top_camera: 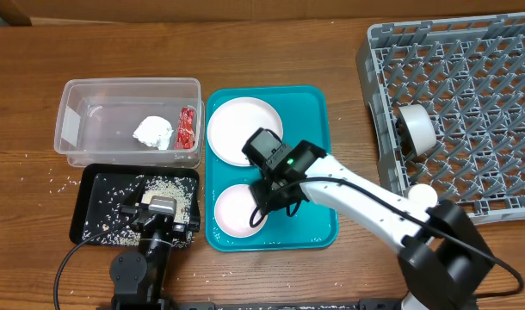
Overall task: Sort waste into correct bins and load items into the dishwasher
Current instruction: 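Move the right gripper to the pink bowl and grasp its rim, then carry the pink bowl with the right gripper into the dish rack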
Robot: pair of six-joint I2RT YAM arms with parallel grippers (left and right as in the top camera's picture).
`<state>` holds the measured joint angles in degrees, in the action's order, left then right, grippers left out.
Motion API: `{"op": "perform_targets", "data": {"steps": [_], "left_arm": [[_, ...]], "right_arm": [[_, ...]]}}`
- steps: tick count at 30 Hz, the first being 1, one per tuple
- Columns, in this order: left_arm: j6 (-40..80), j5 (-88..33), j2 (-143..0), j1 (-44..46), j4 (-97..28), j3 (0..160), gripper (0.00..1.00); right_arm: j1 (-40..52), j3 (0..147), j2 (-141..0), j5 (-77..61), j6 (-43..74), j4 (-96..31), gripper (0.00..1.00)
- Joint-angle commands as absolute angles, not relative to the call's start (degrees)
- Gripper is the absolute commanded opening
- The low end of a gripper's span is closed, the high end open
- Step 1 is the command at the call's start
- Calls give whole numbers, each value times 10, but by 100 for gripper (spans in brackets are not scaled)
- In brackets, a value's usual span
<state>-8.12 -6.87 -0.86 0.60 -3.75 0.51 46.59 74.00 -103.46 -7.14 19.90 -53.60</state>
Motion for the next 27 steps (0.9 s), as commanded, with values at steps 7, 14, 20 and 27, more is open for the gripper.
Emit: {"op": "perform_targets", "data": {"steps": [7,14,20,27], "left_arm": [[-90,-69,-3,1,-38,3,100],[-90,-69,-3,1,-38,3,100],[-90,-69,-3,1,-38,3,100],[-90,-69,-3,1,-38,3,100]], "right_arm": [[463,723,-1073,-82,215,-518,29],[460,756,-1073,-46,215,-554,4],[434,884,-1036,239,270,-655,4],[371,938,-1011,624,270,-631,4]]}}
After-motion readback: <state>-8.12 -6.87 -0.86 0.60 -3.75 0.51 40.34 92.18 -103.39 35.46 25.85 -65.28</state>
